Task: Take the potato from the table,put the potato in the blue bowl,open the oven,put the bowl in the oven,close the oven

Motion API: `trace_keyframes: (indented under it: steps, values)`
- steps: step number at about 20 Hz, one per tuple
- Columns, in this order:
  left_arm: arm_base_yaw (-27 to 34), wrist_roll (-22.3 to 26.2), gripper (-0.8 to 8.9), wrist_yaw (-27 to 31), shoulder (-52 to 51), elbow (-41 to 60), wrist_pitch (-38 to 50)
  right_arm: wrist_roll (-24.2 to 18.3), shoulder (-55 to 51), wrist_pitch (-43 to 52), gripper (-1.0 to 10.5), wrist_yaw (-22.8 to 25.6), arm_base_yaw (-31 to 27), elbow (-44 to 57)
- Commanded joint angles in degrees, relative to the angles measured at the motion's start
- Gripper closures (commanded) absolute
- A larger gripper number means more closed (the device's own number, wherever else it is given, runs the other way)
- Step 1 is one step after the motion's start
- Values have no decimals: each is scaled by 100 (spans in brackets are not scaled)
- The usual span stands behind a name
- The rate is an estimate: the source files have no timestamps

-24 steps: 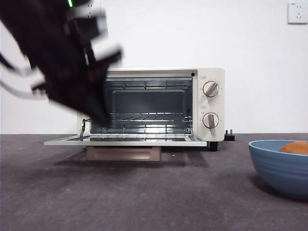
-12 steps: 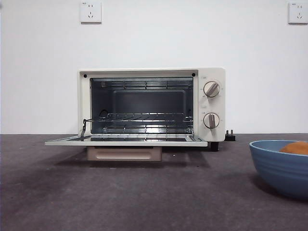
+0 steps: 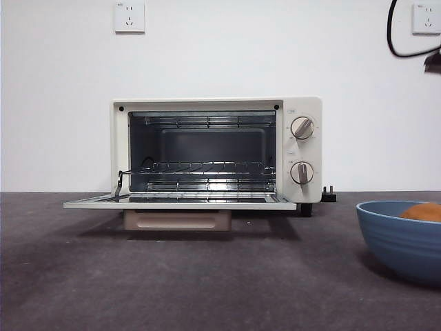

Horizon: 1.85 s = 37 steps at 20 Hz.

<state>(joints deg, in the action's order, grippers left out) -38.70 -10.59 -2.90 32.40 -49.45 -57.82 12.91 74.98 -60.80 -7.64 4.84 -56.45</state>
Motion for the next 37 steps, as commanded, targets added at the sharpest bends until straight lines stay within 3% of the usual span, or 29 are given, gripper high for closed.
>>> trace_keyframes:
  steps: [1,9,12,14,17,22,28,37]
  values:
    - [-13,-9,819,20,22,17,42,-129,297,44,707,-33,-9,68]
    - [-13,9,819,20,24,17,42,-131,1025,455,710,-48,-9,186]
    - [-13,17,819,22,24,17,44,-131,1248,525,823,-48,-4,249]
    - [-13,24,819,114,35,17,44,-111,1268,662,956,-46,-2,348]
    - [-13,24,819,144,35,17,50,-31,1235,599,963,-129,2,365]
    - [-13,22,819,144,37,17,164,990,782,68,963,-400,216,-76]
    - [-13,9,819,142,214,17,527,1784,826,275,963,-398,1204,-1281]
    - [-13,26,819,98,522,17,693,2481,2612,28,963,-393,2149,-3840]
